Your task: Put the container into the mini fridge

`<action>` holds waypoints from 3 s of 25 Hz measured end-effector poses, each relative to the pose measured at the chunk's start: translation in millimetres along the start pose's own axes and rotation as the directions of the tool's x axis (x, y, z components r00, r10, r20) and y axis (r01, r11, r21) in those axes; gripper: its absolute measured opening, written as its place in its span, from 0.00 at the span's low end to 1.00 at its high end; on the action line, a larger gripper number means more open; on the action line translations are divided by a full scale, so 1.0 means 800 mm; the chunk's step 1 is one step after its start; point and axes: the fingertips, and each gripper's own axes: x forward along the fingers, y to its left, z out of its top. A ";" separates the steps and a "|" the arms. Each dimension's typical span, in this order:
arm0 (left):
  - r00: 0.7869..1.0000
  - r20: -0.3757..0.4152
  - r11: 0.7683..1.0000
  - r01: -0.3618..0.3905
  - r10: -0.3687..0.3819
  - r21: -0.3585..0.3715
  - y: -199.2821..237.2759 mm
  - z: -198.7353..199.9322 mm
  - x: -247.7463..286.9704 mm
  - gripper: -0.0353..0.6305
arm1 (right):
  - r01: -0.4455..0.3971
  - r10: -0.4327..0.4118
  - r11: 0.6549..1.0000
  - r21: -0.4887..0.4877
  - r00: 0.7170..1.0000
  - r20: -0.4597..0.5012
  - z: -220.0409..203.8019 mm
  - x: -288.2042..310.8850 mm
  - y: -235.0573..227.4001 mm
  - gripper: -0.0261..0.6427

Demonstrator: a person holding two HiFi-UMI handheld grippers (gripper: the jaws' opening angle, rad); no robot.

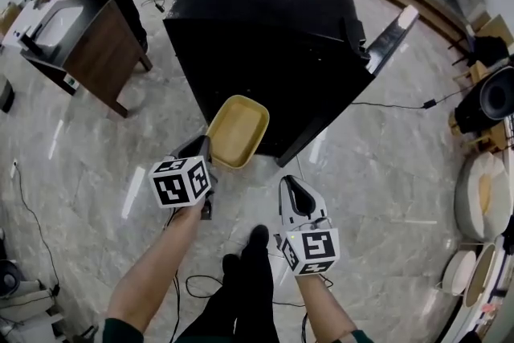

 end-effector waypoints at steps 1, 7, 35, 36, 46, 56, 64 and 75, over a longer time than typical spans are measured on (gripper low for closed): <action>1.000 0.007 1.000 -0.003 0.003 -0.003 0.001 0.005 0.009 0.09 | -0.004 0.004 1.000 -0.007 1.000 0.000 0.000 0.007 -0.002 0.09; 1.000 -0.009 1.000 -0.023 0.023 0.018 0.003 0.012 0.058 0.09 | -0.027 0.027 1.000 -0.010 1.000 -0.007 -0.005 0.027 -0.008 0.09; 0.990 -0.035 0.967 -0.138 0.134 -0.216 0.023 0.038 0.269 0.09 | -0.040 0.037 0.999 -0.024 0.993 -0.109 -0.042 0.078 -0.063 0.09; 0.990 -0.034 0.968 -0.138 0.134 -0.208 0.021 0.042 0.274 0.09 | -0.044 0.040 0.998 -0.034 0.993 -0.114 -0.044 0.079 -0.063 0.09; 0.990 -0.046 0.955 -0.143 0.136 -0.260 0.012 0.055 0.317 0.09 | -0.055 0.050 0.998 -0.035 0.990 -0.133 -0.049 0.090 -0.073 0.09; 0.993 -0.025 0.954 -0.121 0.119 -0.273 0.003 0.070 0.333 0.10 | -0.047 0.043 0.999 -0.027 0.990 -0.135 -0.044 0.084 -0.079 0.09; 0.990 0.081 0.972 -0.095 0.115 -0.216 0.001 0.087 0.305 0.14 | -0.049 0.045 0.998 -0.027 0.991 -0.128 -0.043 0.083 -0.075 0.09; 0.994 0.110 0.993 -0.007 -0.006 0.117 -0.027 0.090 0.198 0.07 | -0.052 0.050 0.999 -0.017 0.994 -0.096 -0.011 0.072 -0.043 0.09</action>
